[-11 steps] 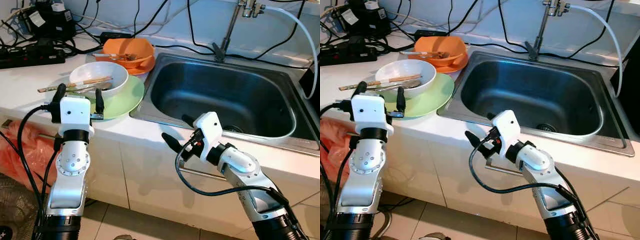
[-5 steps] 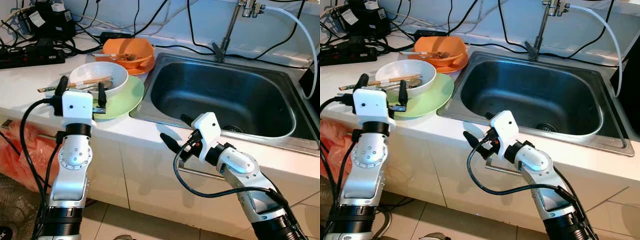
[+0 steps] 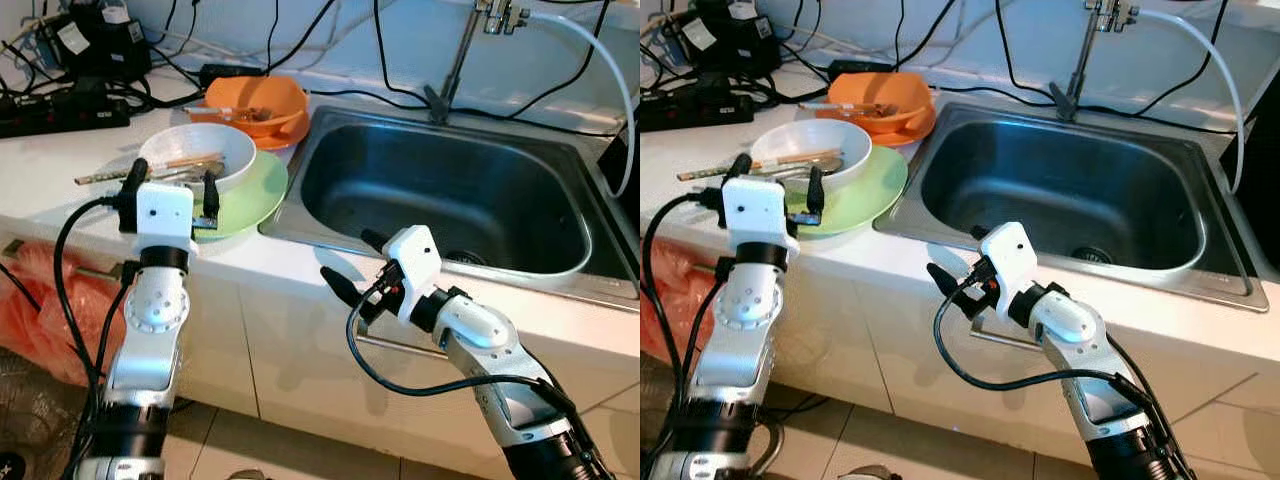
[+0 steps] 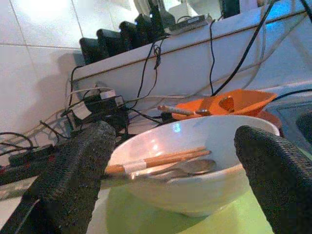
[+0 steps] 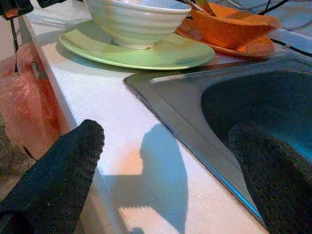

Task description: Kitchen organization

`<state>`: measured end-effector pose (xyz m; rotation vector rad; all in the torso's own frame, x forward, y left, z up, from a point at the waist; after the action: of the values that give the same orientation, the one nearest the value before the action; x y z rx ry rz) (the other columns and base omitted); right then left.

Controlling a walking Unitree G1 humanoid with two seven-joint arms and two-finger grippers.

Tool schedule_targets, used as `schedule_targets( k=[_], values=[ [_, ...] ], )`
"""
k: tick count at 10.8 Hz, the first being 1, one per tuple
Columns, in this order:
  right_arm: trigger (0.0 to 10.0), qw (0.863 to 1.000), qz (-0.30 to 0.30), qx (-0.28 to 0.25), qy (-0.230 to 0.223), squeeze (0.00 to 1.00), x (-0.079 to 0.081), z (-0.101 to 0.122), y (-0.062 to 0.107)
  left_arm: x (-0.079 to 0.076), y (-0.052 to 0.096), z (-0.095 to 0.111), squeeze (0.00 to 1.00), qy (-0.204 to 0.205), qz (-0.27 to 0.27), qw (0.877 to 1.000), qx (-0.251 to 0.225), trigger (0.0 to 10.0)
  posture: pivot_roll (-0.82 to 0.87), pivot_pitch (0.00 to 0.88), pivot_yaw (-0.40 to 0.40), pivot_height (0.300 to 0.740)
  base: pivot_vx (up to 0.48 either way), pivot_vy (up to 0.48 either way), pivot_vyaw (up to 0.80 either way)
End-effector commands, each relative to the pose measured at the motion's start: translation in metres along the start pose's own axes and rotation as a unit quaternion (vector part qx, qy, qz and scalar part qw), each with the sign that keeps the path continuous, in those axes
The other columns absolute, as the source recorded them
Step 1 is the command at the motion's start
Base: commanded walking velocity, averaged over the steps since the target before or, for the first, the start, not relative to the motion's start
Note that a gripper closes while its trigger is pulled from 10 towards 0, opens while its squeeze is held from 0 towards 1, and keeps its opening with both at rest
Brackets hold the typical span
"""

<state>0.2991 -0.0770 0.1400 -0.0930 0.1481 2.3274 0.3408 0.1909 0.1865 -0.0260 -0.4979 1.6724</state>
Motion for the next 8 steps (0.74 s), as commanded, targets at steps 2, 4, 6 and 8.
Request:
schedule_targets(
  k=[2,4,6,8],
  values=[
    [10.0,1.000,-0.001,-0.005,0.011,0.00,0.003,0.001,0.002,-0.004,-0.003,-0.002,0.00,0.003,-0.015,1.000,-0.003,10.0,0.10,0.000,-0.023,0.740,0.000,0.000,0.00],
    [10.0,1.000,-0.001,-0.005,0.012,0.00,0.004,0.002,0.002,-0.005,-0.006,-0.004,0.00,0.011,-0.019,1.000,0.000,10.0,0.09,0.000,-0.018,0.740,0.000,0.000,0.00],
    [10.0,1.000,-0.002,-0.005,0.013,0.00,0.004,0.002,0.002,-0.003,-0.008,-0.008,0.00,0.020,-0.013,1.000,0.010,10.0,0.09,0.000,-0.018,0.740,0.000,0.000,0.00],
    [10.0,1.000,0.003,-0.002,0.009,0.00,0.005,0.001,0.003,0.001,-0.011,-0.010,0.00,0.025,-0.007,1.000,0.011,10.0,0.09,0.000,-0.018,0.740,0.000,0.000,0.00]
  ],
)
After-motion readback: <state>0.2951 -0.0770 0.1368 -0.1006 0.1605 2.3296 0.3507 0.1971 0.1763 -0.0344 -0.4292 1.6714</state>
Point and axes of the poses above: a point about 5 cm out from each wrist's last joint towards the gripper, its own y axis pointing back from the gripper into the wrist, its own z axis along the axis of the wrist's last joint, x = y × z, the point moved 3 cm from there along -y, pointing out of the wrist towards the gripper, and after that the axes turned 1 degree about y, right-handed, at the moved point
